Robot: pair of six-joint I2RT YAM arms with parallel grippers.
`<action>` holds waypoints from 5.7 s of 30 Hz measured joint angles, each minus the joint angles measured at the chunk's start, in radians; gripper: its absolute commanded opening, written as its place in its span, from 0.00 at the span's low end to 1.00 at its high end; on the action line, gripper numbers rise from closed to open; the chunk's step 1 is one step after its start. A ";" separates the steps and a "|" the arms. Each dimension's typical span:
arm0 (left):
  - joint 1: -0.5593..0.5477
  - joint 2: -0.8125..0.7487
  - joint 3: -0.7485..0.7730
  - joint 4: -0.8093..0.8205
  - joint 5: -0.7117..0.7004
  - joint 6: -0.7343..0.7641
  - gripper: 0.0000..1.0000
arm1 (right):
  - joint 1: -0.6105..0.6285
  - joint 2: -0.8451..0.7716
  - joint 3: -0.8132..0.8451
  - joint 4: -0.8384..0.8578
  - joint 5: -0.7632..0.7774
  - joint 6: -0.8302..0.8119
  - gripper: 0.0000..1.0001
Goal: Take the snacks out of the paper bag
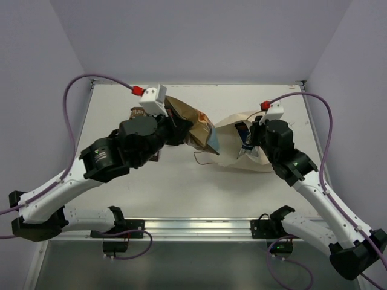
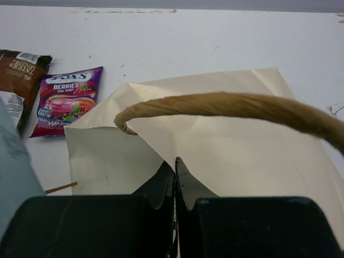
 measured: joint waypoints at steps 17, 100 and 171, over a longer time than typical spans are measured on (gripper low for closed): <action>0.613 -0.014 0.085 -0.010 -0.024 0.273 0.00 | -0.002 0.004 0.001 -0.043 -0.010 0.001 0.00; -0.006 0.594 -0.476 1.048 0.039 -0.058 0.91 | -0.008 -0.014 0.148 -0.213 -0.329 -0.063 0.00; 0.556 0.699 -0.023 0.764 0.296 0.084 0.05 | -0.113 -0.109 0.008 -0.162 -0.212 0.023 0.00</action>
